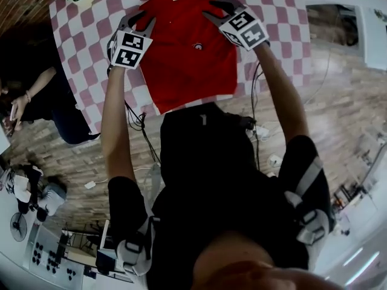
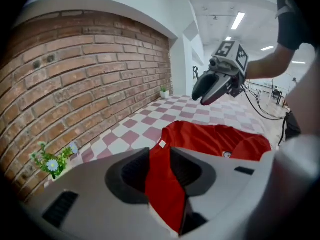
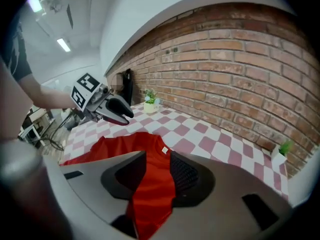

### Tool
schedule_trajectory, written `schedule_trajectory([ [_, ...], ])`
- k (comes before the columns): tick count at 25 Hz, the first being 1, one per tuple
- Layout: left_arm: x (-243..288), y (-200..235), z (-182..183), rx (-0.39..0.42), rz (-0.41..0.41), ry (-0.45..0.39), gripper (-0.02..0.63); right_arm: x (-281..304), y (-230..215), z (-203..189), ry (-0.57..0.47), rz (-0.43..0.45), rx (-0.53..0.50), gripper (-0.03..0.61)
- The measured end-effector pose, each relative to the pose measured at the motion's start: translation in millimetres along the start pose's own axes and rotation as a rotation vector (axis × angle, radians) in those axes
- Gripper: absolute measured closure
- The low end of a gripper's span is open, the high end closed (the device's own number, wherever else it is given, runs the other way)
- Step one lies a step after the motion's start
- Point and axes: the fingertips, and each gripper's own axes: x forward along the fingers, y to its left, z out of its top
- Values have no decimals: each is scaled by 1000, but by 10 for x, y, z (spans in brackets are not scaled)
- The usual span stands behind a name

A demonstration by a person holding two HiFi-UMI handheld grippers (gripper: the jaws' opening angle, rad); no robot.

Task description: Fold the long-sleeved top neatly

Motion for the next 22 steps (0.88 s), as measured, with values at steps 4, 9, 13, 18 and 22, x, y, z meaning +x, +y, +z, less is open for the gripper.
schedule_trajectory([
  [4,340,75,-191,75,-82,107,473,429,-180,-198,143,73,-77,448],
  [9,753,257,-398,113,-139,190,451,816,-397,-306,257,100,-160,442],
  [13,1012,383,-540,142,-167,242,446,1085,-589,-458,335,118,-217,423],
  [18,1219,464,-690,155,-220,309,440,1293,-789,-574,403,130,-258,416],
  [22,1293,454,-745,154,-267,324,441,1422,-874,-651,448,156,-266,416],
])
